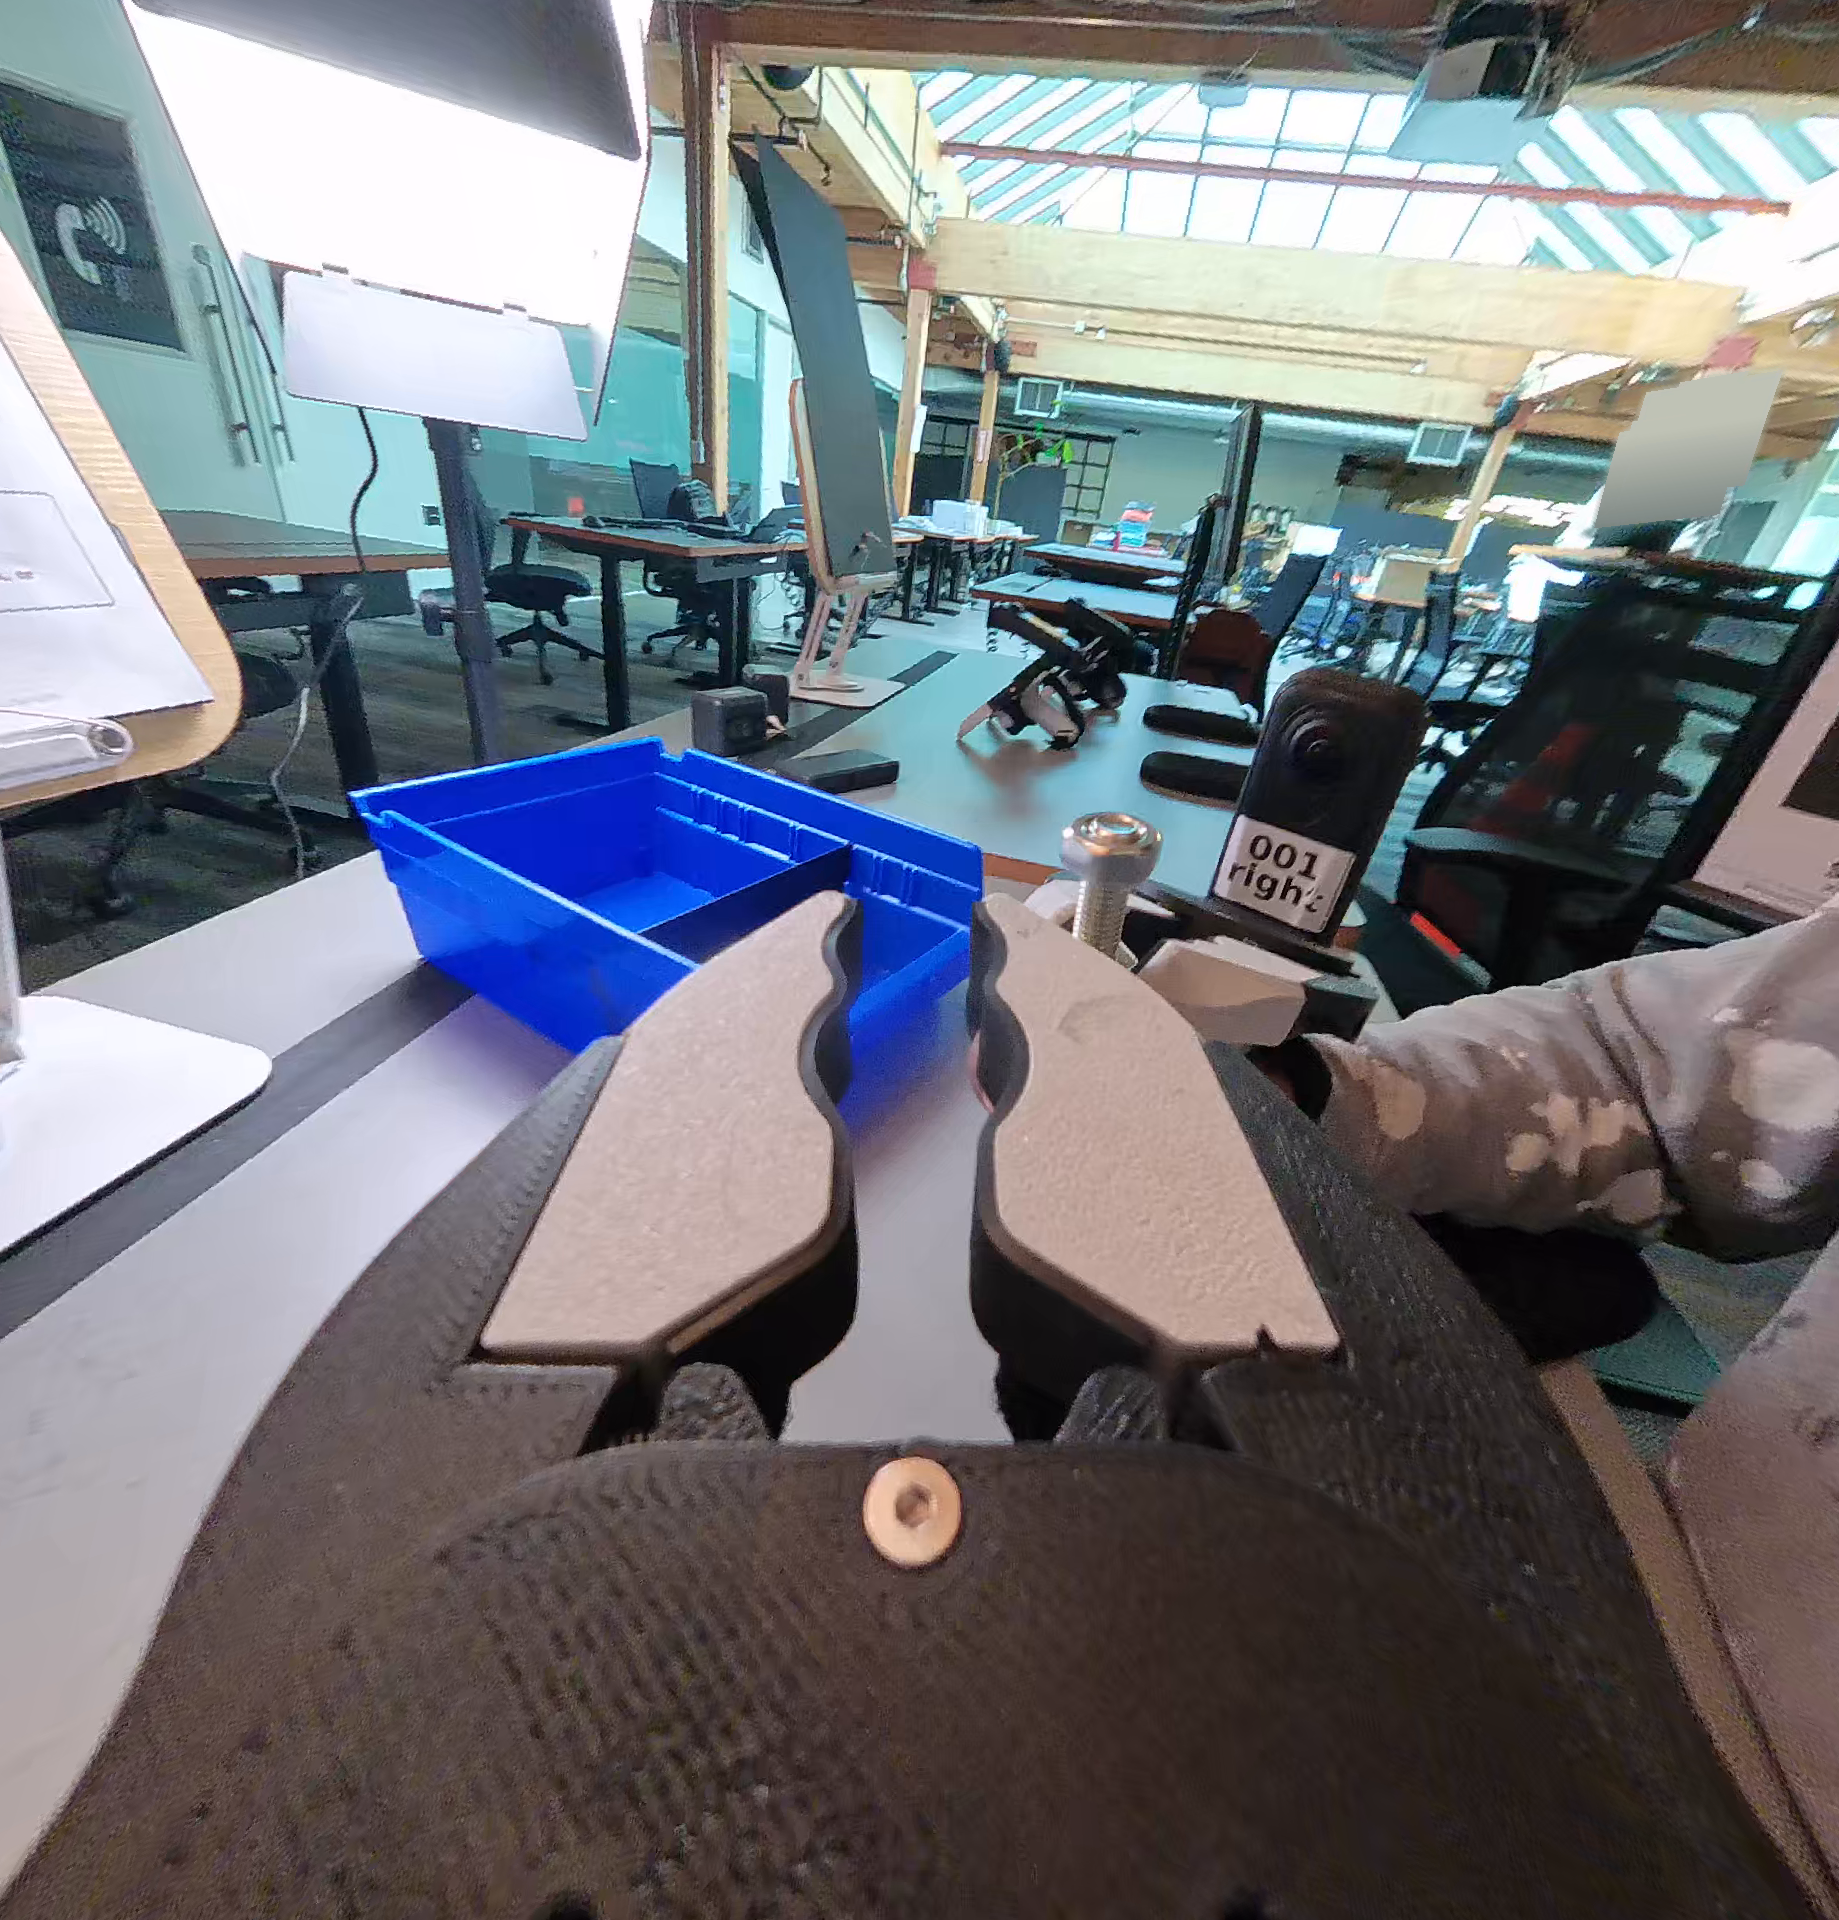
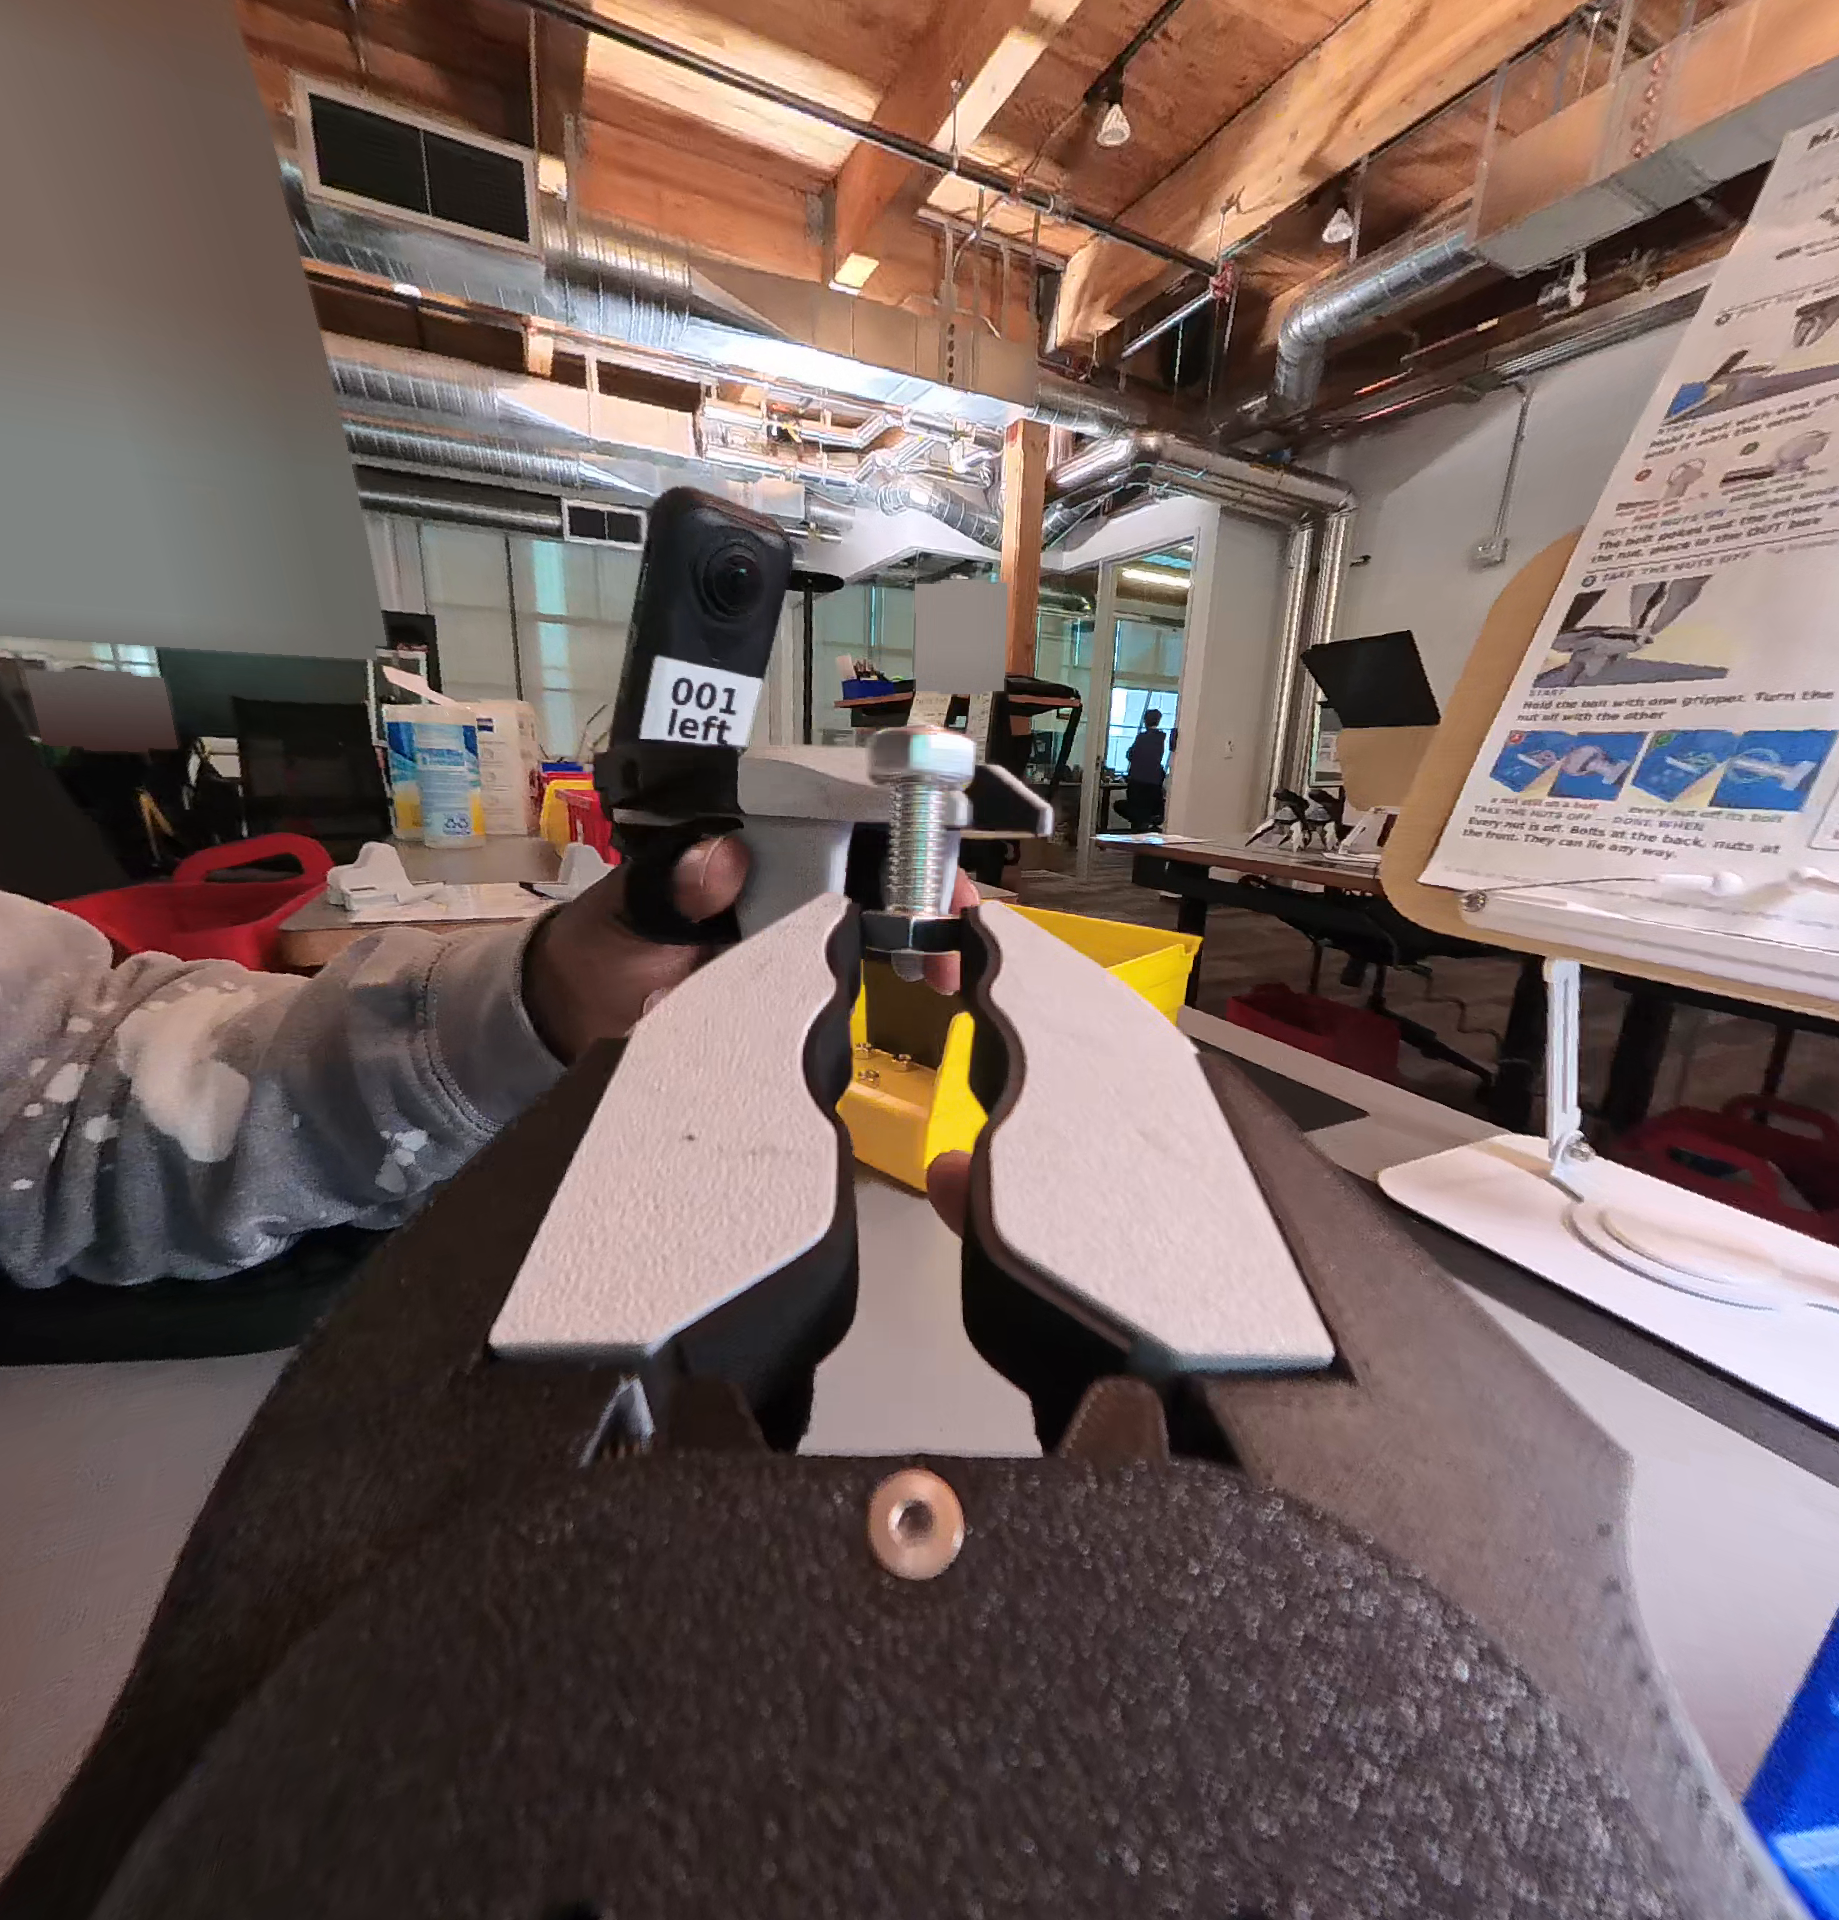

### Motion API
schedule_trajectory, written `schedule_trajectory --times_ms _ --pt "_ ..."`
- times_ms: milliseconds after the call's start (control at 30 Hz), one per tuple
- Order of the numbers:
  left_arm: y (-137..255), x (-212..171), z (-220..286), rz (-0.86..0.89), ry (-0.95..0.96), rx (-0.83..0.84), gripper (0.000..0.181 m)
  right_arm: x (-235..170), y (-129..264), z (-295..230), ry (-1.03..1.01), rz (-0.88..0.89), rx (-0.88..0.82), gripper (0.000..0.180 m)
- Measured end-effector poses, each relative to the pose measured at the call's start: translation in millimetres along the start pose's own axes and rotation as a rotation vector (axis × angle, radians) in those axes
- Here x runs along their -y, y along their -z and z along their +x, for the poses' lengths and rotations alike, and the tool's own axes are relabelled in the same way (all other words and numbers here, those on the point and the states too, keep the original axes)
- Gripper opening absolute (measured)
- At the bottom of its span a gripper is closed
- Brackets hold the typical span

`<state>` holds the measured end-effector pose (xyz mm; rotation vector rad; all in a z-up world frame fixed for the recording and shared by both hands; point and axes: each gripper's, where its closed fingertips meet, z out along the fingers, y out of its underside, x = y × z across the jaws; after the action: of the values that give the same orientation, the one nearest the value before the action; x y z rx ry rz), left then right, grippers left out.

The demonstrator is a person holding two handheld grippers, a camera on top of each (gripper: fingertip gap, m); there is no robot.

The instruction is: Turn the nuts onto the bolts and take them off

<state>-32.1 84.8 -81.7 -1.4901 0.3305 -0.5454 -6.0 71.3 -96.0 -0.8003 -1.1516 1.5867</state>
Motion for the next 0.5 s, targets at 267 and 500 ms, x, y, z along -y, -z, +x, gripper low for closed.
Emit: schedule_trajectory --times_ms 267,500 --pt "-7 1 26 0.006 0.045 -0.133 0.034 -5 -4 -2 -0.002 -0.019 -0.011 0.018" --pt "2 1 -2 -0.002 0.054 -0.021 0.02 8 0 -5 -0.026 0.038 0.025 0.018"
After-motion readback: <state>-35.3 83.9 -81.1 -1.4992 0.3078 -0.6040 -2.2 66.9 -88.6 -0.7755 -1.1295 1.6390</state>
